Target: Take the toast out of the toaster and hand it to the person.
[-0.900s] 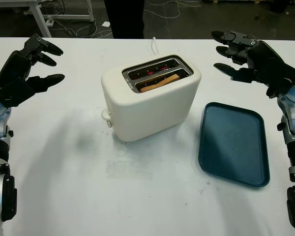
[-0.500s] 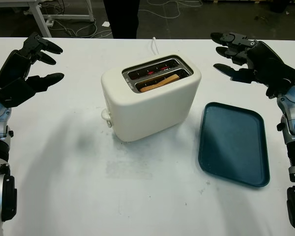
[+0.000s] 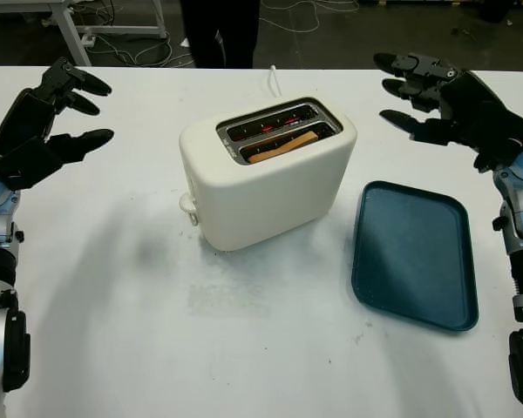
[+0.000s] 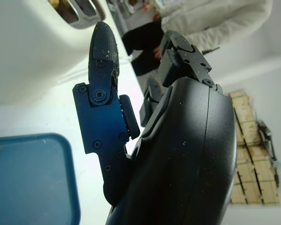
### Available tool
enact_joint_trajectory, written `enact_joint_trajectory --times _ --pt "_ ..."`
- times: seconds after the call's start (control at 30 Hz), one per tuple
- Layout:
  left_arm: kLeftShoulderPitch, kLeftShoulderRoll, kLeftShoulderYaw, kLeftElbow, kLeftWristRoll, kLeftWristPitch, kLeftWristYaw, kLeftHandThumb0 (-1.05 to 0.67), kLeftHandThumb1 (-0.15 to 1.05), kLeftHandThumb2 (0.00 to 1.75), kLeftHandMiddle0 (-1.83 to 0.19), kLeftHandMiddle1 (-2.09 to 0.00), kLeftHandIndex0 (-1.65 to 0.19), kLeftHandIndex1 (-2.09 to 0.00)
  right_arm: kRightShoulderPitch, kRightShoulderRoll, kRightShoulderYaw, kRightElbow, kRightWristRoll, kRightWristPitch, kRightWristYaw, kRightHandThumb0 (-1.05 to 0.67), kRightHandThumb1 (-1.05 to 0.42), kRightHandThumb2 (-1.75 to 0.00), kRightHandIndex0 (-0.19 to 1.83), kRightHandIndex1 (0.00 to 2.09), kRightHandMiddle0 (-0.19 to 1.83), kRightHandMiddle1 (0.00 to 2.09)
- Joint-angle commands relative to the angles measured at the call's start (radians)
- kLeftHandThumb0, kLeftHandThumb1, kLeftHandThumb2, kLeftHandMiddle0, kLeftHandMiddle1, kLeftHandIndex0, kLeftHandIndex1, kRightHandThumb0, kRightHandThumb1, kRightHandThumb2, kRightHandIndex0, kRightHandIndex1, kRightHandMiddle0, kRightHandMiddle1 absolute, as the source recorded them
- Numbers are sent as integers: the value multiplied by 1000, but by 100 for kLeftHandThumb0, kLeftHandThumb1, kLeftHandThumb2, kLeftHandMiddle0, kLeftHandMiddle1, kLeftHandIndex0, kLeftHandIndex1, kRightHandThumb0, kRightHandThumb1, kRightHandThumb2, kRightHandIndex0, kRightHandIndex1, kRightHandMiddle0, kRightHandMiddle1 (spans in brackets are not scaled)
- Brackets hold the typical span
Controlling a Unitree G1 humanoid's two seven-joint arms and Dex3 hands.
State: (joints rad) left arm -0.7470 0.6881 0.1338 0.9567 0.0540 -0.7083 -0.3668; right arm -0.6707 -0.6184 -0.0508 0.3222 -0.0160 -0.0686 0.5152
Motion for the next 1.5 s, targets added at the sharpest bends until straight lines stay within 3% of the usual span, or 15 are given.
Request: enact_joint_trajectory --times 0.0,0.5,0.67,0.97,1.47 --pt "-18 -6 -7 -11 -2 10 0 -105 92 33 0 -148 0 -133 12 6 -3 -15 7 5 2 -55 -92 -34 28 0 28 0" --pt "-27 -11 -24 2 12 -7 17 -105 92 34 0 -149 0 -134 10 13 1 -17 -1 12 -7 -57 -92 -31 29 1 29 1" --pt "-26 -16 -23 -11 3 39 9 -105 92 31 0 -151 0 -139 12 18 2 -10 -5 12 -12 -60 -92 -30 29 1 30 1" --pt "-7 -28 -57 -131 55 126 57 -105 92 33 0 -160 0 -149 8 27 5 3 13 20 10 -62 -92 -30 27 0 27 0" --pt "-35 -58 -64 -123 47 163 34 -105 92 31 0 -164 0 -152 -4 31 18 23 -1 5 9 -61 -92 -30 26 0 26 0"
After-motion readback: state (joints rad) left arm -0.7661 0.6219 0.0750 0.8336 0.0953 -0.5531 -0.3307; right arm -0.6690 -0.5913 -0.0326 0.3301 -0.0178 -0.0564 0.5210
